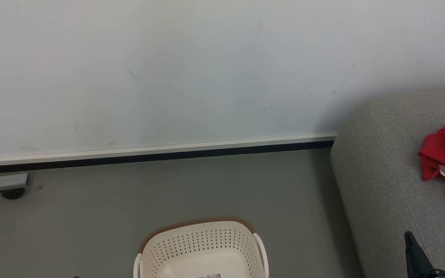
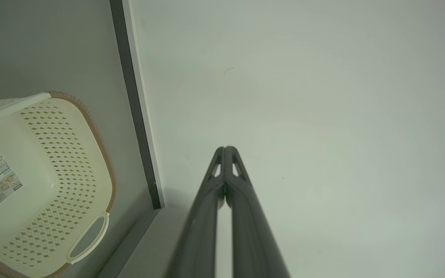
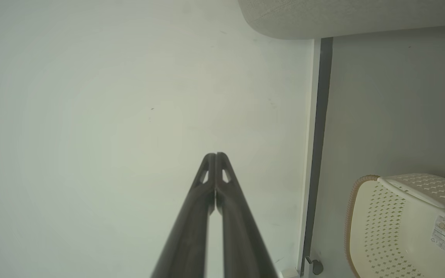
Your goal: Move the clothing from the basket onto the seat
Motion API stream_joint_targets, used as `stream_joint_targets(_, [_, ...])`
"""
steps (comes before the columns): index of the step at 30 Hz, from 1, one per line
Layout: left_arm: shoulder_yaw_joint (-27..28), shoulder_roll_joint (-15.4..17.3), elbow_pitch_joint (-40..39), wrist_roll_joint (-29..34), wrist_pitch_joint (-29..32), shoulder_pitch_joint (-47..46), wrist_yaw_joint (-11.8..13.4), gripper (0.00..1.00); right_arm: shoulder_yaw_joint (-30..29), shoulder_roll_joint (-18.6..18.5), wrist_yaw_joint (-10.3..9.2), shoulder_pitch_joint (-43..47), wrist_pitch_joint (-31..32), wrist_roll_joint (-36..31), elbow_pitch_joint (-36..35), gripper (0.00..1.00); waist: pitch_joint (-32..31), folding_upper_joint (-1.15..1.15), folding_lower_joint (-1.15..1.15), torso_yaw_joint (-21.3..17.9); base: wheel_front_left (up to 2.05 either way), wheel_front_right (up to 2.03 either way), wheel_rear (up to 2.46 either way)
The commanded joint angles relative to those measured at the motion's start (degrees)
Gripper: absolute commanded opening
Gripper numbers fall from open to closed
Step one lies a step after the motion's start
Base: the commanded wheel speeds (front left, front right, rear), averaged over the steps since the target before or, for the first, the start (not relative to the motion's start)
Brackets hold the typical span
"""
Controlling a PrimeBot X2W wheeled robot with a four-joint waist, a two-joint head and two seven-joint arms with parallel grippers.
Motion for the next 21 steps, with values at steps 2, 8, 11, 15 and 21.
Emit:
stream_joint_targets(2, [0.3, 0.0, 0.0, 0.5, 0.3, -0.6, -0.1, 0.0, -0.1, 0.2, 0.0, -0.6, 0.1, -0.6, 0.1, 0.0, 0.0, 0.0, 0.0, 0.0, 0.0, 0.0, 0.0])
stream_joint_targets(8, [0.3, 0.0, 0.0, 0.5, 0.4, -0.6, -0.1, 0.0, -0.1, 0.2, 0.01, -0.6, 0.2, -0.7, 0.1, 0.0, 0.0, 0.0, 0.0, 0.0, 0.0, 0.0, 0.0])
stream_joint_targets(11, [0.3, 0.0, 0.0, 0.5, 0.4, -0.6, -0.1, 0.0, -0.2, 0.3, 0.0, -0.6, 0.2, -0.7, 0.1, 0.0, 0.0, 0.0, 0.0, 0.0, 0.0, 0.0, 0.0])
stream_joint_targets(15, [0.4, 0.0, 0.0, 0.5, 0.3, -0.6, -0.1, 0.0, -0.2, 0.3, 0.01, -0.6, 0.3, -0.7, 0.1, 0.0, 0.0, 0.0, 0.0, 0.0, 0.0, 0.0, 0.0])
stream_joint_targets(21, [0.4, -0.1, 0.0, 0.6, 0.4, -0.6, -0.1, 0.0, -0.3, 0.3, 0.0, -0.6, 0.4, -0.8, 0.1, 0.0, 0.0, 0.0, 0.0, 0.0, 0.0, 0.0, 0.0])
